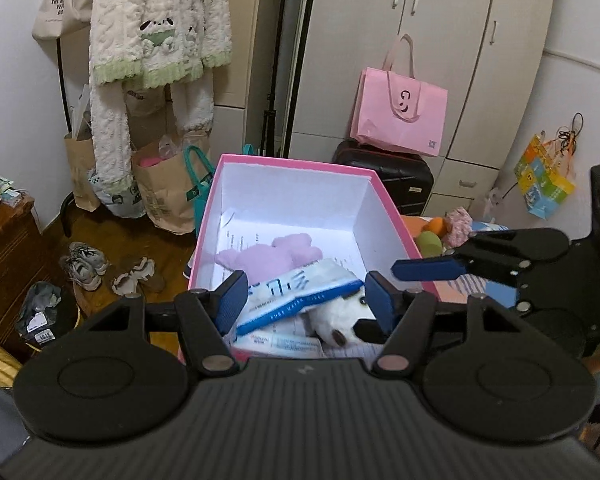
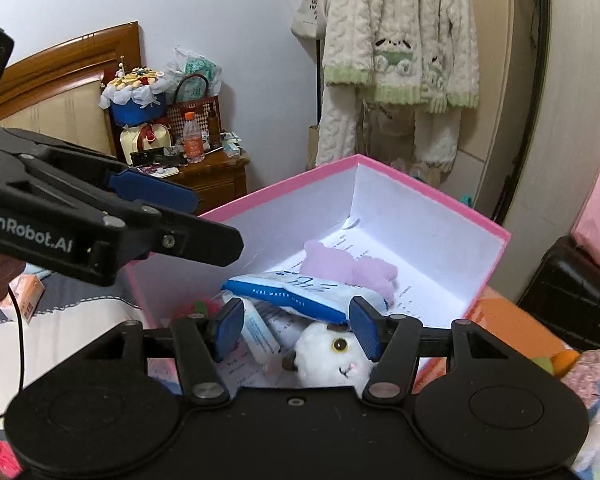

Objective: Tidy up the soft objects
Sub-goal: 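Open both grippers to drop the tissue pack into the box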

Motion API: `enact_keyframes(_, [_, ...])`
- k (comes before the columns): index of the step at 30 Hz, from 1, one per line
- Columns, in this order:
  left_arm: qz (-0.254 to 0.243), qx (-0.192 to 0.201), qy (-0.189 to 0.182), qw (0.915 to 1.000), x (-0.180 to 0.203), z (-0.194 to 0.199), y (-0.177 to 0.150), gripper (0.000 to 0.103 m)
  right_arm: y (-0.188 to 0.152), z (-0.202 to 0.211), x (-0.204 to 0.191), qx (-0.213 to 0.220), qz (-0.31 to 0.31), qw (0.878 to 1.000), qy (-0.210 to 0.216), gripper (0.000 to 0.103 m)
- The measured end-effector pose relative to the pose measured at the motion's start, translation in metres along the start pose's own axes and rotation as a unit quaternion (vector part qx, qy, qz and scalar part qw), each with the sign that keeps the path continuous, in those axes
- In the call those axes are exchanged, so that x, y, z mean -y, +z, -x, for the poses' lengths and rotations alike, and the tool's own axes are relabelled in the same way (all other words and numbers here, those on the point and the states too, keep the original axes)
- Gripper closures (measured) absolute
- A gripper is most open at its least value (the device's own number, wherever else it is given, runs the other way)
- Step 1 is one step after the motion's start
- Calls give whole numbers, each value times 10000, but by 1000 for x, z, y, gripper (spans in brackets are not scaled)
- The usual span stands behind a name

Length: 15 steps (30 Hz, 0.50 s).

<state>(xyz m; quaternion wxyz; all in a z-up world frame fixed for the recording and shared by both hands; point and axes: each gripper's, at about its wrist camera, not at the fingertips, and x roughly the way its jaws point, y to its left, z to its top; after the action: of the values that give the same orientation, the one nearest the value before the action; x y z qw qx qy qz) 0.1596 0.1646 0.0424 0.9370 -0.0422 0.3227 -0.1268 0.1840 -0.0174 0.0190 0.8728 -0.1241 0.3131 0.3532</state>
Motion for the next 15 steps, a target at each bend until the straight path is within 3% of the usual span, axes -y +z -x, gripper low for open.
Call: enact_keyframes(15, [-543, -51, -404, 9977, 50, 53, -13, 34, -21, 84, -4, 30, -43, 9999, -98, 38])
